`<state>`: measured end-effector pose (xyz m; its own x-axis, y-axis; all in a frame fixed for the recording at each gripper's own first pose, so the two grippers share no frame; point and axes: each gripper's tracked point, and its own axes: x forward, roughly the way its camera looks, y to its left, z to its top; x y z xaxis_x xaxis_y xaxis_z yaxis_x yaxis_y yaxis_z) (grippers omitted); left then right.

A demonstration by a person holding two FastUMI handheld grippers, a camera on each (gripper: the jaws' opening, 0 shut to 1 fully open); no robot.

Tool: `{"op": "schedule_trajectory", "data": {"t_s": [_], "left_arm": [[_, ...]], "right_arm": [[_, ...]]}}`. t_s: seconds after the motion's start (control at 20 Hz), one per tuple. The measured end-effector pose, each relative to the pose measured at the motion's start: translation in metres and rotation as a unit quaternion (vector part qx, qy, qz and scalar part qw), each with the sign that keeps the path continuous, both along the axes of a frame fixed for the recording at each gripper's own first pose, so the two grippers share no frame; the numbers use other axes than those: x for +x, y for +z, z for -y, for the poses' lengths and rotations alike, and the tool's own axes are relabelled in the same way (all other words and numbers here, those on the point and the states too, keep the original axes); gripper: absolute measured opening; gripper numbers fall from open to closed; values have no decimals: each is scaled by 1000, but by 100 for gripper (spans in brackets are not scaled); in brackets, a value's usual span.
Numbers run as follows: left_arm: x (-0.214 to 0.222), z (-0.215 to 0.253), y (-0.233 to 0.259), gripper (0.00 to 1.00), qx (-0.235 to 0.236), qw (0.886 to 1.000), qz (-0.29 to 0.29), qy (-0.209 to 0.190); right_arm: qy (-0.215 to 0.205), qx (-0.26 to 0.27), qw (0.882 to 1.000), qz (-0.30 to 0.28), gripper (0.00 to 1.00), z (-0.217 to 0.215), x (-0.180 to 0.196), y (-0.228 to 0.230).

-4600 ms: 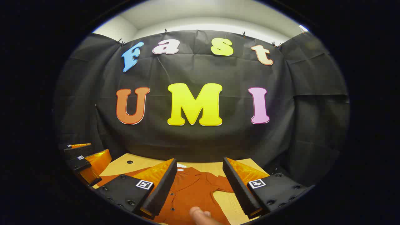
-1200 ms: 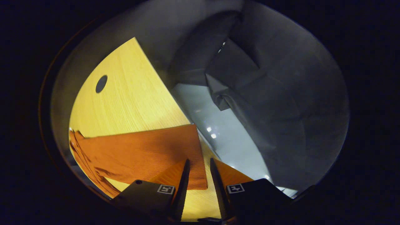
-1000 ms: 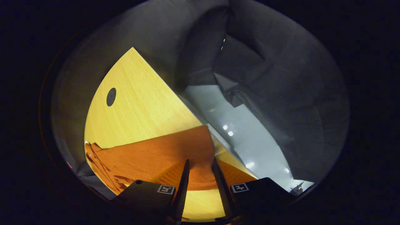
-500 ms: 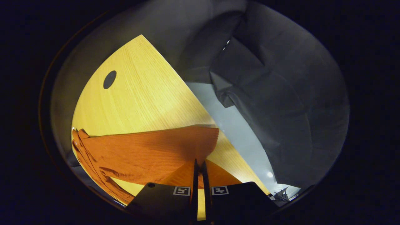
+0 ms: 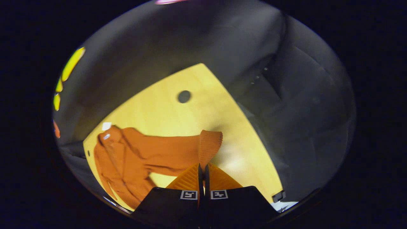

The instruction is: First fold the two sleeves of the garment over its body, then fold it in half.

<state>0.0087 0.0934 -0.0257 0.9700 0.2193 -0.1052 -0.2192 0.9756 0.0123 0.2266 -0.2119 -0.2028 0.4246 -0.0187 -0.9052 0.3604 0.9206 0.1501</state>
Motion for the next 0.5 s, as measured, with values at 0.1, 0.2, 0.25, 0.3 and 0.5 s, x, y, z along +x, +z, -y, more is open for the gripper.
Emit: {"op": "schedule_trajectory", "data": {"t_s": [0.1, 0.2, 0.25, 0.3, 0.5], "left_arm": [[-2, -15, -7, 98, 3, 1000, 3, -8], [-8, -34, -19, 98, 9, 1000, -2, -6], [-12, -42, -25, 98, 6, 1000, -7, -6], [-16, -49, -31, 98, 0, 1000, -9, -9], [-30, -83, -44, 98, 20, 1000, -2, -12]], "right_arm": [[52, 11, 998, 26, 0, -75, 14, 26], [96, 16, 994, 47, 0, -146, 25, 42], [120, 15, 991, 54, 0, -182, 28, 49], [146, 11, 988, 56, 0, -219, 31, 52], [215, 15, 975, 43, 0, -354, 31, 43]]}}
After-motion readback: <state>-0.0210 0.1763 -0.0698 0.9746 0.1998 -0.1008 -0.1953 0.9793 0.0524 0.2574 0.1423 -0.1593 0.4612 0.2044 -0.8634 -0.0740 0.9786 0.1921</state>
